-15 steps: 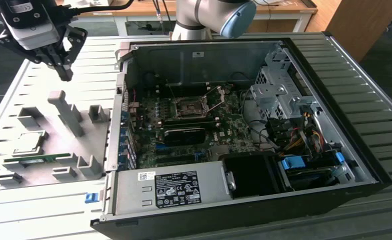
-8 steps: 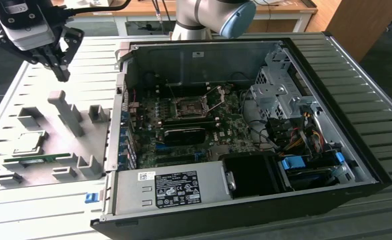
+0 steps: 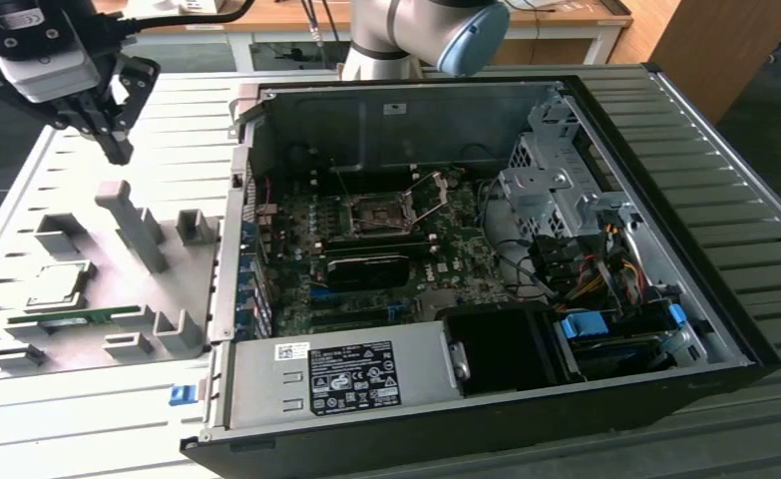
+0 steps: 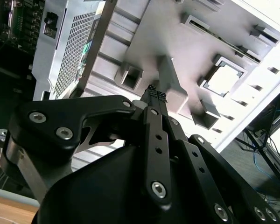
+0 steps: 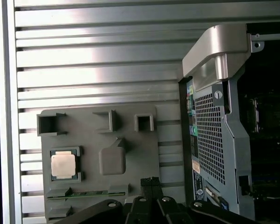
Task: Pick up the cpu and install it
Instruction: 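Reach for the cpu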
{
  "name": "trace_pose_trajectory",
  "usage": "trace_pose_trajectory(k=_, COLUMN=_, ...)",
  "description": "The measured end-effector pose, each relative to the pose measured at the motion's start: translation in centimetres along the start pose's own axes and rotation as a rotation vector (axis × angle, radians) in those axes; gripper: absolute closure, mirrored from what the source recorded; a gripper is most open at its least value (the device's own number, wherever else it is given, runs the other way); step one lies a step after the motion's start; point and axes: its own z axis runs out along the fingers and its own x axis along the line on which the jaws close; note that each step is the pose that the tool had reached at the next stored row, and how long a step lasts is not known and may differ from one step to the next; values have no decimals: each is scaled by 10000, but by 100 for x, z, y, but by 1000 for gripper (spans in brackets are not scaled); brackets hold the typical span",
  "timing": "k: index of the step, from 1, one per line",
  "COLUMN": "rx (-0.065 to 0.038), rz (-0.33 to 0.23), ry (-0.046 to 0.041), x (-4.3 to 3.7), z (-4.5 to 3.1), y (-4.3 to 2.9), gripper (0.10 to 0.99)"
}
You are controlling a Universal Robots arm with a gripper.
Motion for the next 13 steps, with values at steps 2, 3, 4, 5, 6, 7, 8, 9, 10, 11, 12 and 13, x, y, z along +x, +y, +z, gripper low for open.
trace_pose_trajectory(k=2, rx=1, rz=0, ry=1, x=15, z=2, y=-1, gripper=980)
trace_pose_trajectory(k=3, rx=1, rz=0, ry=1, x=23, z=2, y=-2, gripper=980)
trace_pose_trajectory(k=4, rx=0, rz=1, ry=0, x=29, z=3, y=-2, gripper=980)
trace_pose_trajectory(k=5, rx=0, rz=0, ry=1, x=35, z=4, y=-3, gripper=980)
trace_pose_trajectory(k=6, rx=1, rz=1, ry=1, x=41, z=5, y=-3, gripper=980)
trace_pose_trajectory(k=7, rx=0, rz=0, ry=0, x=46, z=7, y=-4, gripper=980)
trace_pose_trajectory(k=8, rx=-1, rz=0, ry=0, x=50, z=8, y=-4, gripper=980)
trace_pose_trajectory(k=9, rx=1, rz=0, ry=2, x=56, z=9, y=-5, gripper=980)
trace_pose_trajectory(k=10, rx=1, rz=0, ry=3, x=62, z=10, y=-5, gripper=980)
trace_pose_trajectory(k=11, rx=1, rz=1, ry=3, x=69, z=11, y=-6, gripper=980)
trace_pose_trajectory(k=12, rx=1, rz=0, ry=3, x=75, z=13, y=-6, gripper=980)
trace_pose_trajectory(k=13, rx=0, rz=0, ry=2, x=81, z=14, y=-7, gripper=980)
